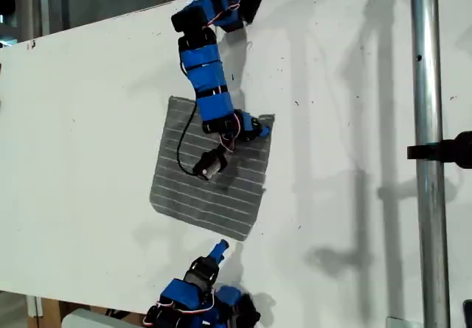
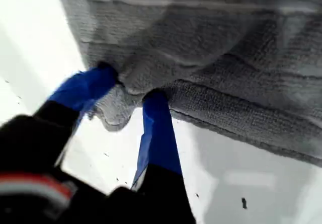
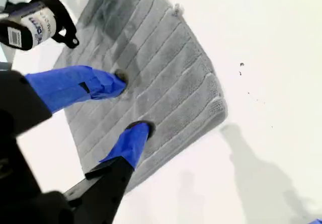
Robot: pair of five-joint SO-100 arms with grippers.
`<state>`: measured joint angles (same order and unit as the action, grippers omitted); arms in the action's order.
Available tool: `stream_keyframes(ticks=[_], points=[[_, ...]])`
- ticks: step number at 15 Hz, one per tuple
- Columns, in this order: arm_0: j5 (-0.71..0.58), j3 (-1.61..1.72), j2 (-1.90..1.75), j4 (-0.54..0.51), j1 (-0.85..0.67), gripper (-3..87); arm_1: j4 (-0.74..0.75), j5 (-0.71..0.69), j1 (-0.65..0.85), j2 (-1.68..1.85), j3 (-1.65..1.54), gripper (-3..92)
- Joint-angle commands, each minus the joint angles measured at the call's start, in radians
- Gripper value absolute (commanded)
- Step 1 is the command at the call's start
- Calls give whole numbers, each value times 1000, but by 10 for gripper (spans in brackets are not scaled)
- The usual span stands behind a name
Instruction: Grasp corners of a towel and fold twice.
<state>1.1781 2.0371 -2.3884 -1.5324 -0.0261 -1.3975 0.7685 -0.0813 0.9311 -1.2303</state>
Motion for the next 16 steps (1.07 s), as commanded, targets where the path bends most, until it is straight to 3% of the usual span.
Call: stream_keyframes(ticks=[1,5,7,12,16], points=[[14,-8,0,9,-9,136,-5,14,-3,-2,17,-2],[-46,-23,55,89,-26,110,2,9,-9,-2,17,-2],[-67,-34,181,110,-23,139,-2,12,-17,-2,15,-2],[-84,61,449,290,-57,240,-5,14,-26,28,15,-2],[-5,84,718,383,-86,289,-17,15,-38,83,9,-2]])
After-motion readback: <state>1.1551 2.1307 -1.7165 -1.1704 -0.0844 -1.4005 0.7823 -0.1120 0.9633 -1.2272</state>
